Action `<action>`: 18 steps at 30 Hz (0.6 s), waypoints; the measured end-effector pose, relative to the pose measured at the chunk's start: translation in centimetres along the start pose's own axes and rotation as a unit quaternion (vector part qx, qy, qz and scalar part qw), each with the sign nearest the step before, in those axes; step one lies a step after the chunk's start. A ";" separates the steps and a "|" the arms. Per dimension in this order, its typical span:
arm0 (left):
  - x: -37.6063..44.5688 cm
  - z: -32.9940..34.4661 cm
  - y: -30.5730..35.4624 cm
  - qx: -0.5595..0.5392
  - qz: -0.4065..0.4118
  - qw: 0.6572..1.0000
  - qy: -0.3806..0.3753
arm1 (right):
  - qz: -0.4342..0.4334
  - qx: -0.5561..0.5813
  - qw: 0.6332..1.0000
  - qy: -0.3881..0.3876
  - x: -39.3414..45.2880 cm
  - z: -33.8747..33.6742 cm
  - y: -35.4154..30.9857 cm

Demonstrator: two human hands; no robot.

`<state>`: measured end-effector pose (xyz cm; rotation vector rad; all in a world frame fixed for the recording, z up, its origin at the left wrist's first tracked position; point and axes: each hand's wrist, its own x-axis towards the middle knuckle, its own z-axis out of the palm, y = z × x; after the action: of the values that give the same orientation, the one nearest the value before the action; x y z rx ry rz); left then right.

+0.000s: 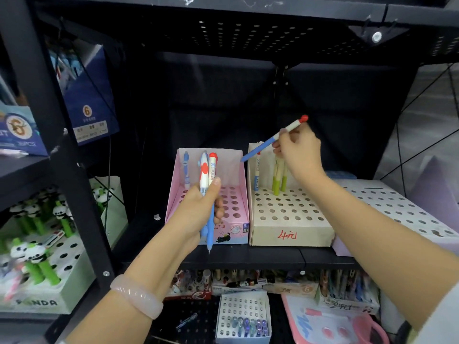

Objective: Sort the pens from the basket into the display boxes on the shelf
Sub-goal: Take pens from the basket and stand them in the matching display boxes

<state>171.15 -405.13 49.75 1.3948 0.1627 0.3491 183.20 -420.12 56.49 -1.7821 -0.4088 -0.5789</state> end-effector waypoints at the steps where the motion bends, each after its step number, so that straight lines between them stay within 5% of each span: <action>1: 0.1 -0.1 0.1 0.003 0.002 1.000 0.000 | 0.006 0.015 1.000 0.010 0.3 -0.3 0.0; 4: 0.5 -0.2 0.3 0.015 0.008 1.000 0.004 | -0.007 -0.031 0.999 0.018 0.9 -1.1 0.4; 8: 0.8 0.2 0.2 0.031 0.025 0.999 0.003 | -0.066 -0.246 0.965 -0.058 0.7 -0.9 1.6; 18: 0.5 0.5 0.2 0.007 0.013 1.000 -0.004 | -0.080 -0.343 0.926 -0.137 1.3 -0.2 1.8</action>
<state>171.69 -405.37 50.11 1.4126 0.1397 0.3642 185.23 -420.87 55.93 -2.5377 -0.5952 -0.6355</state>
